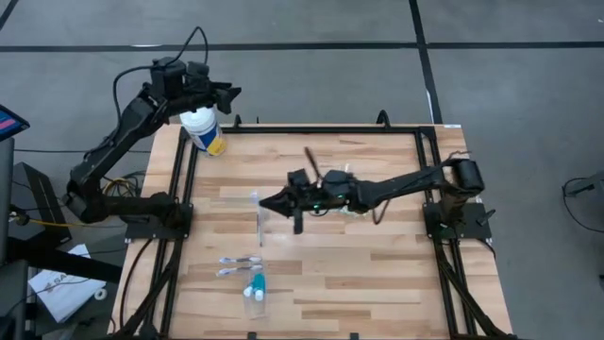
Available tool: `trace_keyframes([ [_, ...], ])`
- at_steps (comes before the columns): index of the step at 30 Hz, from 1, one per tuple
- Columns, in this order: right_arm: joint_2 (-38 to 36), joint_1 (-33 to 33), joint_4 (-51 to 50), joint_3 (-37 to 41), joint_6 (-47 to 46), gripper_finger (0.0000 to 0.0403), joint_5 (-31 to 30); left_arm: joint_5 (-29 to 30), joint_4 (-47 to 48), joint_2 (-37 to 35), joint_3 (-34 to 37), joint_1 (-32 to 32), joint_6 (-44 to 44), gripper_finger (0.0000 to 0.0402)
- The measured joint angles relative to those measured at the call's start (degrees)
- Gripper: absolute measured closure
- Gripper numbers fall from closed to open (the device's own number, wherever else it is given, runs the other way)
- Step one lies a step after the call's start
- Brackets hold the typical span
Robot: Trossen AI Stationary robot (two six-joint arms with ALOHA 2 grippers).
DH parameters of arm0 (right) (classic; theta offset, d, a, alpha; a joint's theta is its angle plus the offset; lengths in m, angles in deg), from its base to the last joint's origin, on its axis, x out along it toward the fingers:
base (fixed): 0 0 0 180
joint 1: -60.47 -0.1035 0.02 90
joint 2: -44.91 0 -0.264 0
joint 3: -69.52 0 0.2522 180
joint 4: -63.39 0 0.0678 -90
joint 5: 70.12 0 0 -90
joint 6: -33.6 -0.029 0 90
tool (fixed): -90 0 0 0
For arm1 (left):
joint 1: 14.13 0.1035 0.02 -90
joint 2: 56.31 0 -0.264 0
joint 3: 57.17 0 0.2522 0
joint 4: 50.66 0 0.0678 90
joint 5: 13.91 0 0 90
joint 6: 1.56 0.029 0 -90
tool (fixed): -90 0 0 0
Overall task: Pick & Place toothbrushing station
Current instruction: Put the purple toothbrush into the transparent organizer
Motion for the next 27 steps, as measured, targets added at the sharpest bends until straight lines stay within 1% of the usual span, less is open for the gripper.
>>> trace_keyframes([
  [7, 9.4, -0.4, -0.9, -8.1, -0.9, 0.0403, 3.8, -2.5, -0.2, 1.7, 0.0, -0.2, 0.6, 0.0183],
  [11, 12.8, -0.7, -1.6, -10.4, -1.4, 0.0403, 4.0, -2.5, -0.4, 1.8, 0.0, -0.2, 3.0, 0.0183],
  [16, 16.7, -1.4, -1.5, -11.5, -2.0, 0.0403, 4.0, -3.3, -0.4, 1.8, 0.0, -0.2, 3.4, 0.0183],
  [21, 18.9, -2.0, 0.0, -11.6, -2.2, 0.0403, 4.4, -3.7, -0.4, 1.8, 0.0, -0.2, 3.4, 0.0183],
  [27, 19.1, -2.5, -2.9, -11.6, 0.1, 0.0403, 4.7, -3.7, -0.4, 1.8, 0.0, -0.2, 4.2, 0.0183],
])
